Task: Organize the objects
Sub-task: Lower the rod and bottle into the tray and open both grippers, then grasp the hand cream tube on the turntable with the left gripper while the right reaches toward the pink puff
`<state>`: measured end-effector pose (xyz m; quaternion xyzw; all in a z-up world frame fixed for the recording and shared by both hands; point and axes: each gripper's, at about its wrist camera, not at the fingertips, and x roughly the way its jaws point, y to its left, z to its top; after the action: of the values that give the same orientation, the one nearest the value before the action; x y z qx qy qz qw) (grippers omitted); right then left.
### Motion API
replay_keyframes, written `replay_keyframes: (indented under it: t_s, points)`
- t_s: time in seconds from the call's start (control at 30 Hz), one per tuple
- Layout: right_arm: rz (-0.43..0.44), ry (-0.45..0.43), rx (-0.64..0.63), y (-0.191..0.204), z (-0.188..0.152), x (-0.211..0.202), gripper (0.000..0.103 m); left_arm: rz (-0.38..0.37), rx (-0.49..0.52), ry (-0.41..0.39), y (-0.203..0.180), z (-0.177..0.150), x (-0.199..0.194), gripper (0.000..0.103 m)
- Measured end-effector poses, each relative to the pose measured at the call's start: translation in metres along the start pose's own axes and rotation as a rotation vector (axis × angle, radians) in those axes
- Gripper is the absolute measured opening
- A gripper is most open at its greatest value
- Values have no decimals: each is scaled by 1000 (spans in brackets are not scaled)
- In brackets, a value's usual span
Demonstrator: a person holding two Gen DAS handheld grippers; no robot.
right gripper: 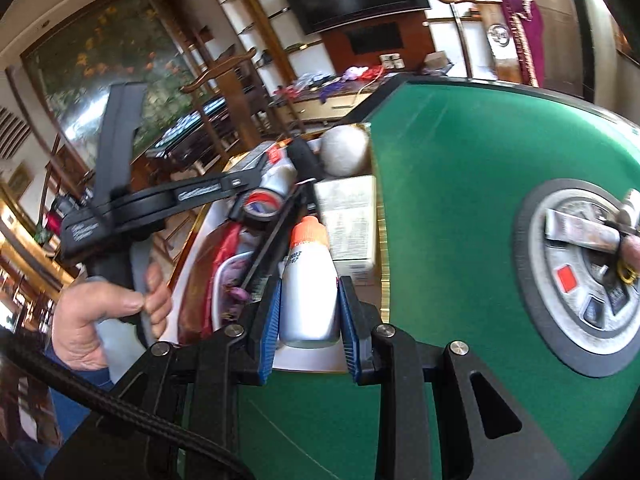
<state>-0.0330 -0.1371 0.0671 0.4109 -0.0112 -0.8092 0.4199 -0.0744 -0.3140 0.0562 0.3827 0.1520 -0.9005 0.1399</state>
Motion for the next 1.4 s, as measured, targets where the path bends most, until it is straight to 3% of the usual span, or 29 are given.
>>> replay_keyframes:
  t_s: [0.33, 0.73, 0.87, 0.93, 1.0, 1.07, 1.13, 1.33, 1.4]
  points:
    - [-21, 97, -37, -3, -26, 28, 25, 36, -6, 29, 4, -5, 11, 8]
    - [-124, 109, -98, -2, -34, 31, 26, 26, -33, 25, 4, -4, 9, 9]
    - [-98, 77, -97, -2, -31, 15, 27, 17, -58, 14, 7, -2, 7, 10]
    - [-67, 55, -82, -3, -30, 4, 30, 10, -73, 6, 8, -1, 5, 11]
    - [-42, 28, -54, -7, -30, -7, 35, -4, -85, -10, 8, 0, 2, 21]
    - [-17, 3, -9, -18, -32, -20, 39, -24, -91, -30, 6, 0, 0, 43]
    - [-11, -27, 37, -35, -34, -35, 40, -30, -81, -46, 2, -1, -3, 50]
    - [-109, -134, 197, -105, -44, -85, 63, 12, -6, -82, -21, -2, -8, 50]
    - [-196, -179, 255, -131, -49, -106, 81, -29, 28, -129, -34, -3, -22, 50]
